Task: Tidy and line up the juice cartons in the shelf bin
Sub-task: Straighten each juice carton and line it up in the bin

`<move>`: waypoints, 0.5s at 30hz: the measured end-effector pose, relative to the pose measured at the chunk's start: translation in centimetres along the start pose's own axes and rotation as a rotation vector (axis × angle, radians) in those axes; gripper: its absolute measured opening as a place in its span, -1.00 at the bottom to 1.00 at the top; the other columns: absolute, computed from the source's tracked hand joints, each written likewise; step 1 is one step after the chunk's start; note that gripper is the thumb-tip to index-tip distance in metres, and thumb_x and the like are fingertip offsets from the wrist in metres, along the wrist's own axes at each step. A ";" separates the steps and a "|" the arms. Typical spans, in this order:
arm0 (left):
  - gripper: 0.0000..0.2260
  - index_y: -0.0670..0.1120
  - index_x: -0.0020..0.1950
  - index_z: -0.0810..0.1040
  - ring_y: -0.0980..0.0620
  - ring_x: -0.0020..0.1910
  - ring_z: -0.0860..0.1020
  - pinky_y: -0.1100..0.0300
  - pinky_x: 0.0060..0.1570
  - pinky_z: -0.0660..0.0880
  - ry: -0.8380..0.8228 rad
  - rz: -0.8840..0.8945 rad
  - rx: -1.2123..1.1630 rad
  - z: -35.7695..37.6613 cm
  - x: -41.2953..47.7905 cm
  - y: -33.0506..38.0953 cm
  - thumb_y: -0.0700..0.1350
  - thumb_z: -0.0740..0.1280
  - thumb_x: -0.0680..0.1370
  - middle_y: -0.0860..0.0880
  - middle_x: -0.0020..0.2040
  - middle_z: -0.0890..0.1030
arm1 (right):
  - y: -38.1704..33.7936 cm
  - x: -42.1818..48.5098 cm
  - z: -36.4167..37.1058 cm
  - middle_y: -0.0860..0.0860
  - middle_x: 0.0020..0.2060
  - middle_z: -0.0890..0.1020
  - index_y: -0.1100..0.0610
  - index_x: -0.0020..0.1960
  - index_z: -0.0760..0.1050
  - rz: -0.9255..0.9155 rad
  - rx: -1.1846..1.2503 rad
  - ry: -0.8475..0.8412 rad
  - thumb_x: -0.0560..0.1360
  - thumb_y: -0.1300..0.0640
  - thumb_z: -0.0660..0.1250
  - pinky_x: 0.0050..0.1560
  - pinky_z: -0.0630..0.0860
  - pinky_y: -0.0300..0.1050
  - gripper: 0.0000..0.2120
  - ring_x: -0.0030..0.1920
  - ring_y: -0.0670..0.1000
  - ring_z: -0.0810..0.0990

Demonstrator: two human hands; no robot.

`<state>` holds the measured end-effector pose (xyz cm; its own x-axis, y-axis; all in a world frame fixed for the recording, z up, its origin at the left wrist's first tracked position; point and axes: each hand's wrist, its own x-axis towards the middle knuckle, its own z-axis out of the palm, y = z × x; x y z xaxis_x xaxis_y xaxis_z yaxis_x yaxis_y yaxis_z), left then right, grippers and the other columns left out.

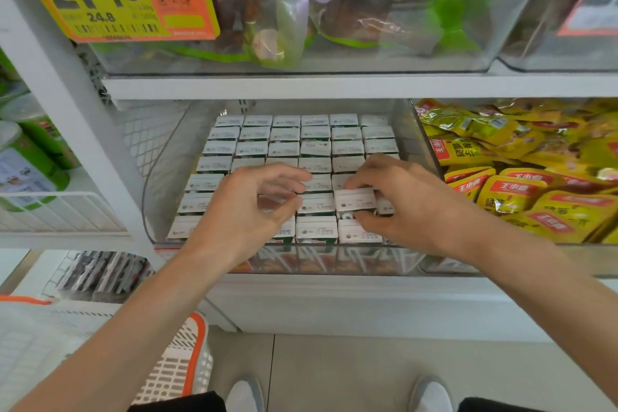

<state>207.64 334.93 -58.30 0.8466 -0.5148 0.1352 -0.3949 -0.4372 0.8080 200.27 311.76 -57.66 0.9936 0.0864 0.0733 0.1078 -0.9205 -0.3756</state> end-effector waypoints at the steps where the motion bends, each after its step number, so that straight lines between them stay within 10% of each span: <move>1: -0.72 0.09 0.18 0.71 0.30 0.02 0.67 0.43 0.12 0.54 0.000 0.000 -0.003 -0.1 0.0 0.0 -0.23 0.51 0.55 0.20 0.00 0.73 | 0.0 0.1 0.0 -0.14 0.18 0.50 -0.04 0.37 0.60 0.014 -0.003 -0.009 0.56 0.10 0.48 0.13 0.50 -0.16 -0.62 0.17 0.01 0.57; 15: -0.72 0.08 0.18 0.71 0.25 0.03 0.67 0.32 0.16 0.58 0.013 0.003 0.014 -1.3 -0.5 -0.5 -0.24 0.51 0.56 0.15 0.02 0.73 | -0.8 1.2 0.6 -0.09 0.12 0.62 -0.05 0.32 0.64 0.005 0.019 0.030 0.58 -0.06 0.46 0.17 0.52 -0.10 -0.68 0.13 -0.03 0.58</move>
<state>207.84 336.36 -58.05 0.8497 -0.5068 0.1454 -0.4025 -0.4455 0.7997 201.43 312.80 -57.87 0.9926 0.0697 0.0990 0.1034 -0.9137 -0.3931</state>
